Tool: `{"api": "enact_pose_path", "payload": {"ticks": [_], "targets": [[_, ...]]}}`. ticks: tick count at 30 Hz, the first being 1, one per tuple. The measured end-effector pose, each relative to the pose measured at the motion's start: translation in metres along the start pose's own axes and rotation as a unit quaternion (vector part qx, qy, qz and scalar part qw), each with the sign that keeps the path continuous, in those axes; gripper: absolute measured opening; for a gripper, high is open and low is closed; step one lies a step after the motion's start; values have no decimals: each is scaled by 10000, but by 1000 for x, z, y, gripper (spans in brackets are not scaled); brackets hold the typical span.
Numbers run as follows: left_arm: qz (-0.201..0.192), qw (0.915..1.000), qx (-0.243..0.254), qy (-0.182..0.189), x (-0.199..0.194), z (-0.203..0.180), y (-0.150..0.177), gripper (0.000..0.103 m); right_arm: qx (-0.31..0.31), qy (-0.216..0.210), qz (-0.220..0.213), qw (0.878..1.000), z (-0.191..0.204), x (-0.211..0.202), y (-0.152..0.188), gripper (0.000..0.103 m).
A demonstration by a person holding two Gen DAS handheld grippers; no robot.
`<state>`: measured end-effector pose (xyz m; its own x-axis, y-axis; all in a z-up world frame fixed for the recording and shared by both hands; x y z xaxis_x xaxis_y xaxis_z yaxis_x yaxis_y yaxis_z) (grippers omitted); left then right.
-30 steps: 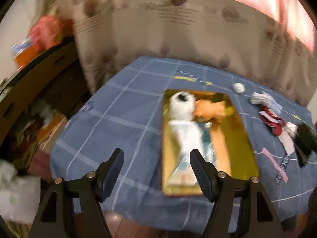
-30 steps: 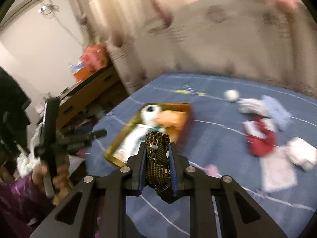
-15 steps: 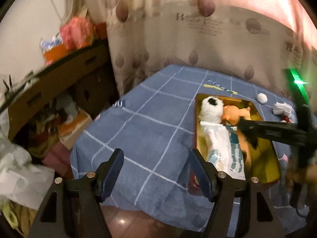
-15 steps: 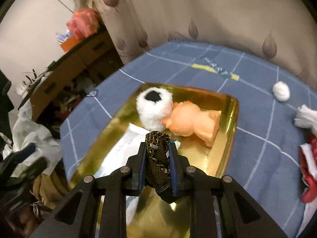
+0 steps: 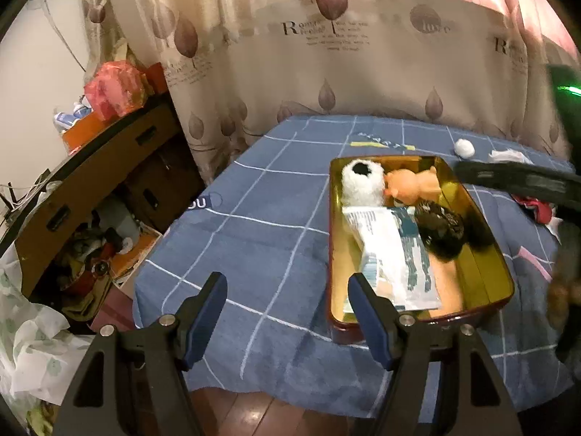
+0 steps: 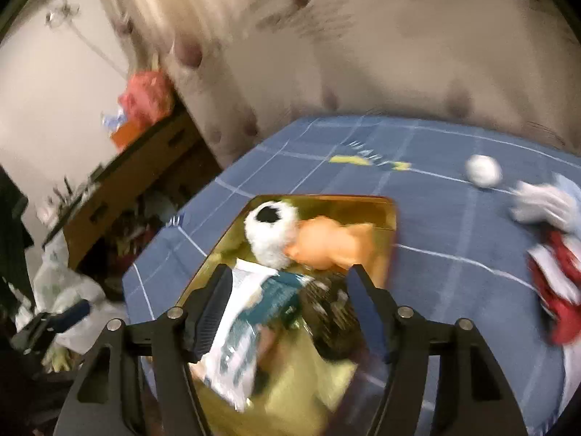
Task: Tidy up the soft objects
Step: 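Lower the brown knit pouch into the gold tray and open the right tool, then grasp the red-and-white cloth with the left tool and lift it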
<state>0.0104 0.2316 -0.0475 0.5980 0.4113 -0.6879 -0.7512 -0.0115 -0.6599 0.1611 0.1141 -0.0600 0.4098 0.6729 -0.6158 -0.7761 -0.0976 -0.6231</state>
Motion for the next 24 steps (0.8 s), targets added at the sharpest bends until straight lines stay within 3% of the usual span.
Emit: {"api": "enact_pose_path", "payload": {"ticks": [3,5,8,12,14,18,21,24], "targets": [[17,9999,64,152,1,-8,1,71,107,383,-366,9985,-33,-48,16,68],[1,9994,149,326,-1,-16,1,71,93,870,-500,9949,-64,-76,30,73],[-30,9970,289,712,-6,-33,2,71,92,1897,-632,9798,-129,-127,55,74],[-97,9901,666,1235,-17,-66,0,71,276,2664,-657,9612,-197,-182,69,74],[-33,9795,866,1816,-26,-93,-5,71,256,2959,-686,9524,-223,-202,72,78],[265,9500,856,2992,-37,-145,-31,71,305,3482,-613,9349,-275,-227,75,79],[606,9306,809,3517,-31,-192,-66,71,848,3187,-670,9417,-299,-229,83,79],[892,9109,873,3933,-18,-242,-99,71,657,3077,-673,9468,-295,-223,81,79]]}}
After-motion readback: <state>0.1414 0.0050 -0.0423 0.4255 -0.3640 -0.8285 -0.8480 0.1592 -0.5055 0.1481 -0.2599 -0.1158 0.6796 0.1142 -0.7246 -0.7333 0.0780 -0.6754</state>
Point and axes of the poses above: each gripper's, at about its wrist camera, not at the fingertips, and x roughly the way its jaws point, z to its left, y to its underside, the point moved 8 cm from there along x, roughly the way its jaws point, and after that the axes turned 10 degrees about x, right-handed, at the moved point
